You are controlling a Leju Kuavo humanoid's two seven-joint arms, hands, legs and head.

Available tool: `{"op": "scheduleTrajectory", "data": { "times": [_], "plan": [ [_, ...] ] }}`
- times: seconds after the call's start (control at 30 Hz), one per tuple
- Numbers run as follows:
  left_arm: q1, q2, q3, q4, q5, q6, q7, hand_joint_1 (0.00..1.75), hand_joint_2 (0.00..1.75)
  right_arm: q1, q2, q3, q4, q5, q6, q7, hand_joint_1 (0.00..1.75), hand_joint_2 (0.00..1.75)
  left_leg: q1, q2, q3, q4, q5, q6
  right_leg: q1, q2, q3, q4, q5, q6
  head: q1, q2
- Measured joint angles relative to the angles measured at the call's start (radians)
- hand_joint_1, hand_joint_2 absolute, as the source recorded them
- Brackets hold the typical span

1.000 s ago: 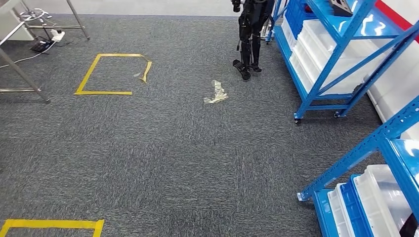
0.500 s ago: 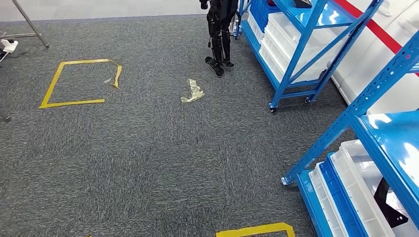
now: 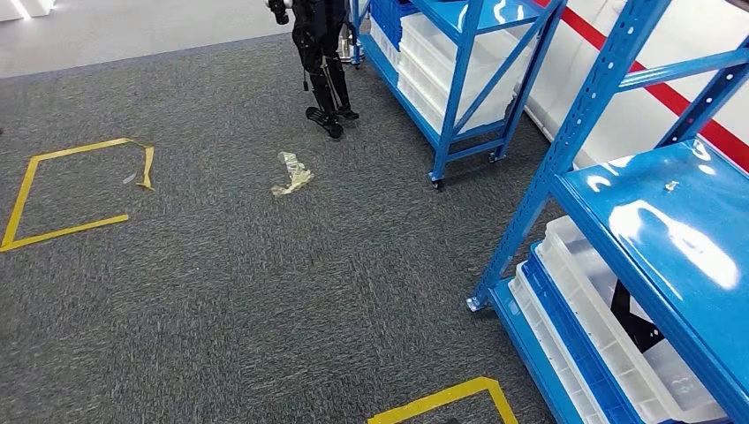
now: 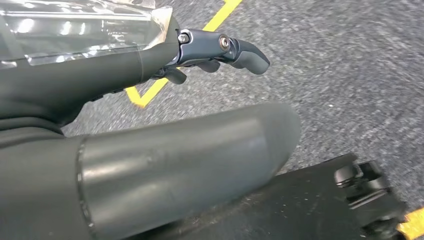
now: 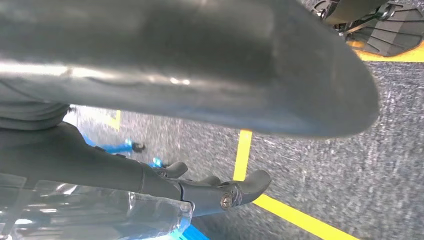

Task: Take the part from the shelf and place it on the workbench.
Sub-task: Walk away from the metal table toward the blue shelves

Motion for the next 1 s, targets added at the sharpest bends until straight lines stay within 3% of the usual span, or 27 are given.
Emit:
{"op": "scheduleTrajectory", "data": {
  "times": [0.07,0.13,0.2,0.27,0.33,0.4,0.43,0.47,0.53,0.57,0.63,0.7,0.77,0.83,0.9,0.93,0.97,1.0],
  "plan": [
    [-0.003,0.0,0.0,-0.003,0.0,0.0,0.0,0.0,0.0,-0.001,0.0,0.0,0.0,0.0,0.0,-0.001,0.0,0.0,0.008,-0.043,0.051,-0.121,0.058,-0.001,0.003,0.025,-0.003,0.007,-0.002,0.006,0.0,0.0],
    [-0.006,0.0,0.0,-0.006,0.001,0.001,0.0,0.0,0.0,-0.001,0.0,-0.002,0.0,0.0,0.0,-0.001,0.0,0.0,0.009,-0.068,0.069,-0.168,0.071,0.006,0.007,0.042,-0.013,0.011,-0.003,0.017,0.001,0.0],
    [-0.005,0.0,0.0,-0.008,0.002,0.002,0.001,0.0,0.0,0.001,-0.001,-0.005,0.0,0.0,0.0,-0.001,0.0,0.0,0.005,-0.046,0.072,-0.173,0.075,0.023,0.007,0.056,-0.022,0.009,0.0,0.029,0.003,0.0],
    [-0.003,0.0,0.0,-0.009,0.002,0.002,0.001,0.0,0.0,0.001,-0.001,-0.008,0.0,0.001,0.001,-0.001,0.0,0.0,0.006,-0.022,0.078,-0.18,0.081,0.039,0.009,0.026,-0.042,0.043,-0.018,0.033,0.006,0.0],
    [0.001,0.0,0.0,-0.01,0.003,0.002,0.001,0.0,0.0,-0.002,0.0,-0.009,0.0,0.004,0.001,-0.001,0.0,0.0,0.003,0.003,0.08,-0.184,0.084,0.048,0.011,-0.023,-0.093,0.146,-0.066,0.028,0.01,0.0],
    [0.003,0.0,0.0,-0.01,0.007,0.002,0.001,0.0,0.0,-0.002,0.0,-0.012,0.0,0.01,0.002,-0.001,0.0,0.0,0.0,0.029,0.079,-0.184,0.083,0.05,0.009,-0.042,-0.152,0.262,-0.106,0.028,0.011,0.0],
    [0.005,0.001,0.0,-0.01,0.01,0.002,0.001,0.0,0.0,-0.002,0.0,-0.013,0.0,0.013,0.002,-0.001,0.0,0.0,-0.001,0.041,0.078,-0.184,0.081,0.051,0.008,-0.046,-0.165,0.29,-0.112,0.032,0.011,0.0],
    [0.006,0.001,0.0,-0.01,0.012,0.002,0.0,0.0,0.0,0.0,0.0,-0.014,0.0,0.015,0.002,-0.001,0.0,0.0,-0.002,0.052,0.079,-0.184,0.08,0.051,0.006,-0.051,-0.152,0.266,-0.099,0.039,0.012,0.0],
    [0.007,0.002,0.0,-0.01,0.013,0.003,-0.001,0.0,0.0,-0.001,0.0,-0.014,0.0,0.017,0.002,-0.001,0.0,0.0,-0.003,0.071,0.082,-0.184,0.076,0.047,0.006,-0.082,-0.081,0.132,-0.053,0.049,0.012,0.0],
    [0.009,0.002,0.0,-0.01,0.013,0.004,-0.002,0.0,0.0,-0.003,0.0,-0.014,-0.001,0.018,0.002,-0.001,0.0,0.0,-0.006,0.08,0.085,-0.184,0.073,0.043,0.01,-0.104,-0.046,0.068,-0.032,0.05,0.012,0.0],
    [0.01,0.003,0.0,-0.01,0.014,0.005,-0.003,0.0,0.0,-0.006,0.0,-0.015,-0.001,0.019,0.002,-0.002,0.0,0.0,-0.012,0.095,0.092,-0.185,0.066,0.032,0.018,-0.128,-0.013,0.01,-0.013,0.041,0.01,0.0],
    [0.011,0.003,0.0,-0.01,0.015,0.007,-0.006,0.0,0.0,-0.006,0.0,-0.017,-0.001,0.022,0.003,-0.002,0.0,0.0,-0.013,0.11,0.102,-0.191,0.062,0.022,0.018,-0.108,-0.013,0.008,-0.009,0.029,0.008,0.0],
    [0.009,0.003,0.0,-0.01,0.016,0.009,-0.009,0.0,0.0,-0.004,-0.002,-0.022,-0.001,0.027,0.003,-0.002,0.0,0.0,-0.01,0.087,0.102,-0.179,0.047,0.01,0.007,-0.087,-0.008,0.0,-0.005,0.017,0.006,0.0],
    [0.005,0.004,0.0,-0.01,0.017,0.01,-0.01,0.0,0.0,-0.005,-0.002,-0.024,-0.002,0.031,0.003,-0.002,0.0,0.0,-0.006,0.037,0.062,-0.091,-0.006,0.003,0.0,-0.067,-0.001,-0.004,-0.003,0.002,0.001,0.0],
    [0.003,0.004,0.0,-0.01,0.018,0.009,-0.01,0.0,0.0,-0.006,-0.001,-0.025,-0.002,0.033,0.003,-0.002,0.0,0.0,-0.005,0.014,-0.006,0.042,-0.066,0.001,0.004,-0.044,-0.002,-0.003,-0.003,-0.005,-0.001,0.0],
    [0.002,0.004,0.0,-0.01,0.02,0.009,-0.01,0.0,0.0,-0.005,-0.001,-0.025,-0.002,0.035,0.003,-0.002,0.0,0.0,-0.004,0.012,-0.029,0.081,-0.073,0.0,0.006,-0.032,-0.001,-0.003,-0.003,-0.006,-0.001,0.0],
    [0.002,0.004,0.0,-0.01,0.022,0.009,-0.01,0.0,0.0,-0.003,-0.002,-0.026,-0.002,0.036,0.003,-0.002,0.0,0.0,-0.003,0.011,-0.036,0.084,-0.06,0.0,0.006,-0.018,-0.001,-0.002,-0.003,-0.006,-0.001,0.0],
    [0.002,0.004,0.0,-0.01,0.024,0.008,-0.01,0.0,0.0,-0.003,-0.002,-0.028,-0.002,0.036,0.003,-0.002,0.0,0.0,-0.002,0.009,-0.025,0.053,-0.031,0.0,0.006,-0.006,0.0,-0.001,-0.003,-0.005,-0.001,0.0]
  ]
}}
